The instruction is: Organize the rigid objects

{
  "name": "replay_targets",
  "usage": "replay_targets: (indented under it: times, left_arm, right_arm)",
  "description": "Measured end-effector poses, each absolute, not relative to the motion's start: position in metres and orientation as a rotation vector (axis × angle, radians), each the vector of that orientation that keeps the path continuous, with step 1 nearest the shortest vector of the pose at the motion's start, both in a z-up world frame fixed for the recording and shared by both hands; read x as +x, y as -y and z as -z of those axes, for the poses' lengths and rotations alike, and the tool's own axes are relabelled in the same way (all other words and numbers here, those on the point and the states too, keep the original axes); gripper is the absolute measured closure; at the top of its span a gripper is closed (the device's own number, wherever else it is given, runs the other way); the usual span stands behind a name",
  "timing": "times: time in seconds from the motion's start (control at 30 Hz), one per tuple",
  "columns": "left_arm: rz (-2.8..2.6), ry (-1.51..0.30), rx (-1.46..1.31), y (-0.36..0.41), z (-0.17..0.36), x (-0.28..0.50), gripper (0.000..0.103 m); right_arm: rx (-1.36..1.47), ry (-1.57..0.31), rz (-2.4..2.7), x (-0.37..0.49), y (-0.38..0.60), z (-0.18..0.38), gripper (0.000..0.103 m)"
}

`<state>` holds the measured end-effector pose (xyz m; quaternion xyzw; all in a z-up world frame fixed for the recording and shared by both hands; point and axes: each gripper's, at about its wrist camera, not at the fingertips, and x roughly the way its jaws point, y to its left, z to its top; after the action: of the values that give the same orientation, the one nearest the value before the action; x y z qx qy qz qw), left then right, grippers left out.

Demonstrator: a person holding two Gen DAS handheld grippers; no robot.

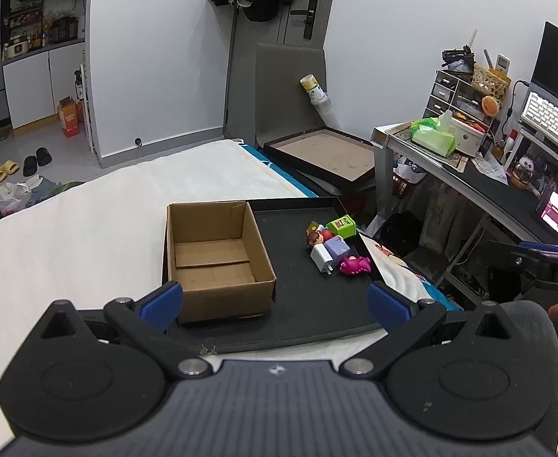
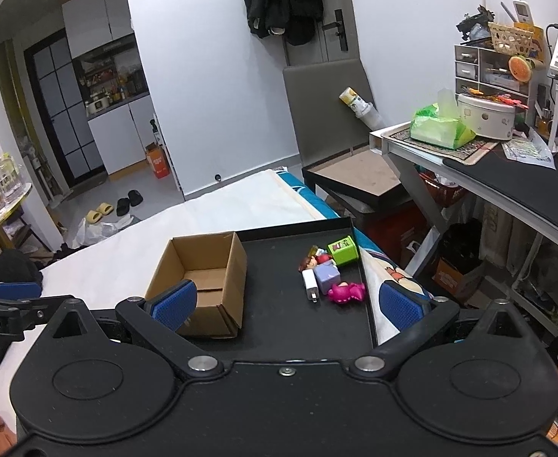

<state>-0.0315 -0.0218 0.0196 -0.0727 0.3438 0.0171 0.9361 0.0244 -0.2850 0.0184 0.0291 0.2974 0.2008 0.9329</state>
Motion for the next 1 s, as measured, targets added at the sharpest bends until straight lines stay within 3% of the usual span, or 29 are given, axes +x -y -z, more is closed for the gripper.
replay_targets:
  times: [1.0]
  left_arm:
    - [-0.071, -0.781, -0.273, -0.035, 0.04, 0.044, 0.003]
  right_arm:
    - [0.017, -0.715, -0.332, 0.107, 0.248, 0.034, 0.001]
